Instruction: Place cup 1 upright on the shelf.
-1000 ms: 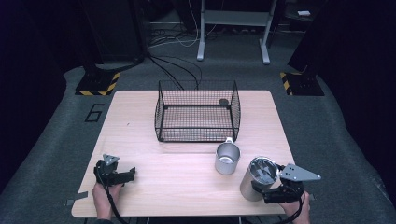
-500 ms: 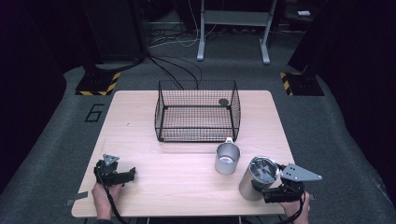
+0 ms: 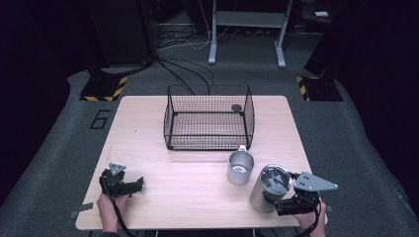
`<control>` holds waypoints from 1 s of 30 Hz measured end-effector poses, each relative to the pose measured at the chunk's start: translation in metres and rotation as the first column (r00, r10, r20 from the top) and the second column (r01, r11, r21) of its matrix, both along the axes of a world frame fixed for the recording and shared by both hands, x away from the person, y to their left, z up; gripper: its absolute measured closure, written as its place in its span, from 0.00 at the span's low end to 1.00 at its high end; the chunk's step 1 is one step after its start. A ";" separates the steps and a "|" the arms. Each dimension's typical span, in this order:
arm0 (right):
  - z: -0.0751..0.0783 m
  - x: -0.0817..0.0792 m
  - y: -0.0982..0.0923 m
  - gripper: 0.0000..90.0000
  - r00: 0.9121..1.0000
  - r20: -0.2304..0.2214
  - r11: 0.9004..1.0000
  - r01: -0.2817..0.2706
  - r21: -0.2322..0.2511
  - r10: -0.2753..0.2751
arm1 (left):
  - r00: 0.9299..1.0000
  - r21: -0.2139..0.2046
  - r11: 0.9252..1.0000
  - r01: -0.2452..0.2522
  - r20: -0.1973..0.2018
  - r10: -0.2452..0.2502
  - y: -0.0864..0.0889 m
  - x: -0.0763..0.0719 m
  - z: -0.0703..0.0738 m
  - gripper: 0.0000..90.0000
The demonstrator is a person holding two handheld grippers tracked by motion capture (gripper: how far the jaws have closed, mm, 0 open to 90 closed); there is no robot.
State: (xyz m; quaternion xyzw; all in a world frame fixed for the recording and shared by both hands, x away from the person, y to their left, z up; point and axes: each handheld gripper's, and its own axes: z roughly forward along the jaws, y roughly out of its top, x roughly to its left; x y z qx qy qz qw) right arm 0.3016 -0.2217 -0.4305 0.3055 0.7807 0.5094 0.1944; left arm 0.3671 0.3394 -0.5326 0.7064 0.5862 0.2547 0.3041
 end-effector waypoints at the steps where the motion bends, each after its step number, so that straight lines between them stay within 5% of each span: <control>1: 0.002 0.000 0.002 0.04 1.000 0.000 1.000 -0.005 0.006 0.005 | 1.000 0.000 1.000 0.000 0.000 0.000 0.000 0.000 0.000 0.01; 30: 0.015 0.002 0.045 0.04 0.992 -0.017 0.992 -0.128 0.023 0.128 | 1.000 -0.001 1.000 0.000 -0.001 0.000 0.000 0.000 0.000 0.01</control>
